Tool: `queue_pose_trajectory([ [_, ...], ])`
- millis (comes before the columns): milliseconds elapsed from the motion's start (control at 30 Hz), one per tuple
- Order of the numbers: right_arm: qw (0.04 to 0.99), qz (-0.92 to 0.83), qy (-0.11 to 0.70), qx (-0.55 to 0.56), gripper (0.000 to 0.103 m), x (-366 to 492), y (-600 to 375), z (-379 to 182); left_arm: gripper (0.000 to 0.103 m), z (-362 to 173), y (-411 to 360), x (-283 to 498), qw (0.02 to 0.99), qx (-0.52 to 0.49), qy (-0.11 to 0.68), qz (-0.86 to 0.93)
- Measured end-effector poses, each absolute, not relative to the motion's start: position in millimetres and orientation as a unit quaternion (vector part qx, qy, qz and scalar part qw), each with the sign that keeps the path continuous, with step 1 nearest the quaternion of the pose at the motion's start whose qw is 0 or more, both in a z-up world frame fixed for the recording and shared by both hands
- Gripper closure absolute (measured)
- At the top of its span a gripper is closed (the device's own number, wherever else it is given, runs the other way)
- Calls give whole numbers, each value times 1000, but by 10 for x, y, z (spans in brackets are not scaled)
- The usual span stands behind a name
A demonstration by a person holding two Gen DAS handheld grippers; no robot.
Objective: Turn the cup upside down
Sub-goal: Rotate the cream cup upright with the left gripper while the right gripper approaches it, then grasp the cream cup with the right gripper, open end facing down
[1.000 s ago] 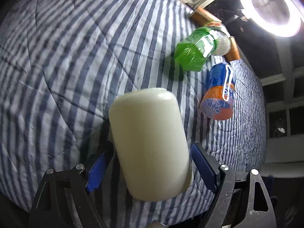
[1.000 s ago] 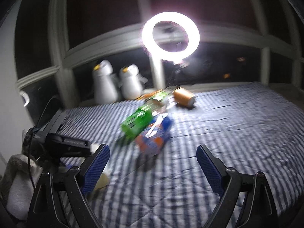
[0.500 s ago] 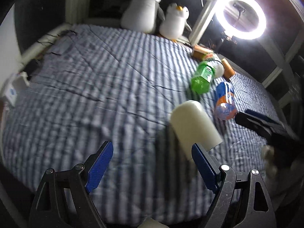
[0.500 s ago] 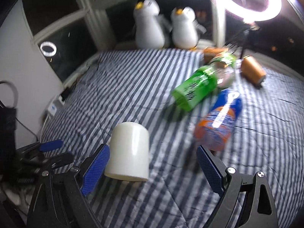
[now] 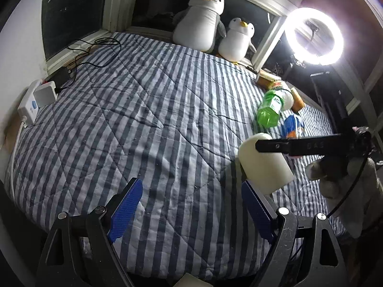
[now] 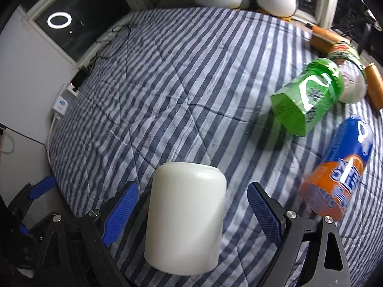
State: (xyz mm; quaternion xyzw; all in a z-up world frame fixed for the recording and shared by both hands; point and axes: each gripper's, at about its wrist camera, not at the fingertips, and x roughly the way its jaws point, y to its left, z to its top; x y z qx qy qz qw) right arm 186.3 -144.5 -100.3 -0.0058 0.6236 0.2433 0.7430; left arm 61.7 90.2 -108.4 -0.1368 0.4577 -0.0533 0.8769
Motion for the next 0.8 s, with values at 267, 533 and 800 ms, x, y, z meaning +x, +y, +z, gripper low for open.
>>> queue_pose_trajectory([
  [267, 729, 243, 640, -24, 25, 1923, -1320, -1146, 16, -1069, 910, 631, 877, -142, 455, -54],
  [533, 739, 240, 629, -20, 32, 1867, -1364, -1111, 16, -1054, 943, 655, 879, -150, 450, -50],
  [800, 799, 228, 556, 9, 33, 1647, -1662, -758, 16, -1050, 921, 680, 879, -153, 448, -54],
])
